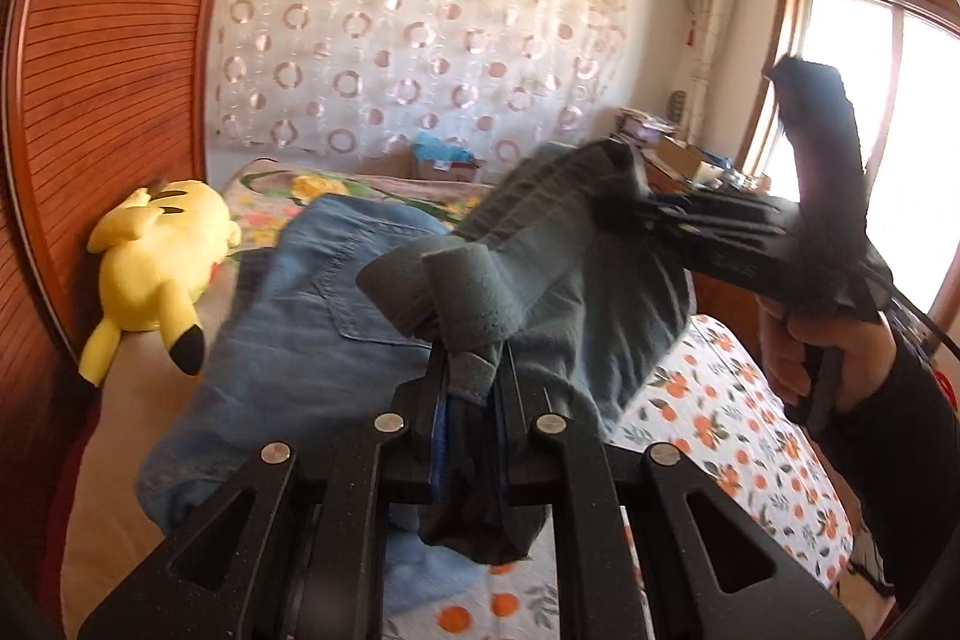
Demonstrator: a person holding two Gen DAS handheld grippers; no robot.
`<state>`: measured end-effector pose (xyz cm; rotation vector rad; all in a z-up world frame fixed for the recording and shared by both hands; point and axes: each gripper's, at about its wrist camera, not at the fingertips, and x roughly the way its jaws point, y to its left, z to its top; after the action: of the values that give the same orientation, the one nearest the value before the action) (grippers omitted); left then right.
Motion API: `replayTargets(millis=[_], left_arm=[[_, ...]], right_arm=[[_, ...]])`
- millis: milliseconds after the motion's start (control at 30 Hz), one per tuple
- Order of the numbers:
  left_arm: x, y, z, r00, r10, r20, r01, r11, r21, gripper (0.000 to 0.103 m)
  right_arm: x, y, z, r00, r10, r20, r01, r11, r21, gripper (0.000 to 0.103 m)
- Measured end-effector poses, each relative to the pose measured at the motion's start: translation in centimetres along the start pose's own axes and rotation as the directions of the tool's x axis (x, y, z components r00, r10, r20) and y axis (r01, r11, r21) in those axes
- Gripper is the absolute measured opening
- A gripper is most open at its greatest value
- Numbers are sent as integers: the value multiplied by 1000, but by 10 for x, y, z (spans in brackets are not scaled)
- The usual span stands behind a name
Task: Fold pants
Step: 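Carry the shorts onto the jeans stack and lower them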
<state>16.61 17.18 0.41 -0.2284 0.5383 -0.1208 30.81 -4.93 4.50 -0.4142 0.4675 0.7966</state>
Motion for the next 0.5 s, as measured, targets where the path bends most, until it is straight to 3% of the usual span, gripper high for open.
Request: replayTargets(millis=[300,500], left_arm=[[8,54,-4,998,40,-46,-44,993,-105,13],[5,73,-6,997,58,-49,-64,988,-139,13]], right_arm=[[124,-3,58,987,146,-61,-151,984,-93,16],[167,7,78,979,194,-57,-201,966,-165,16]])
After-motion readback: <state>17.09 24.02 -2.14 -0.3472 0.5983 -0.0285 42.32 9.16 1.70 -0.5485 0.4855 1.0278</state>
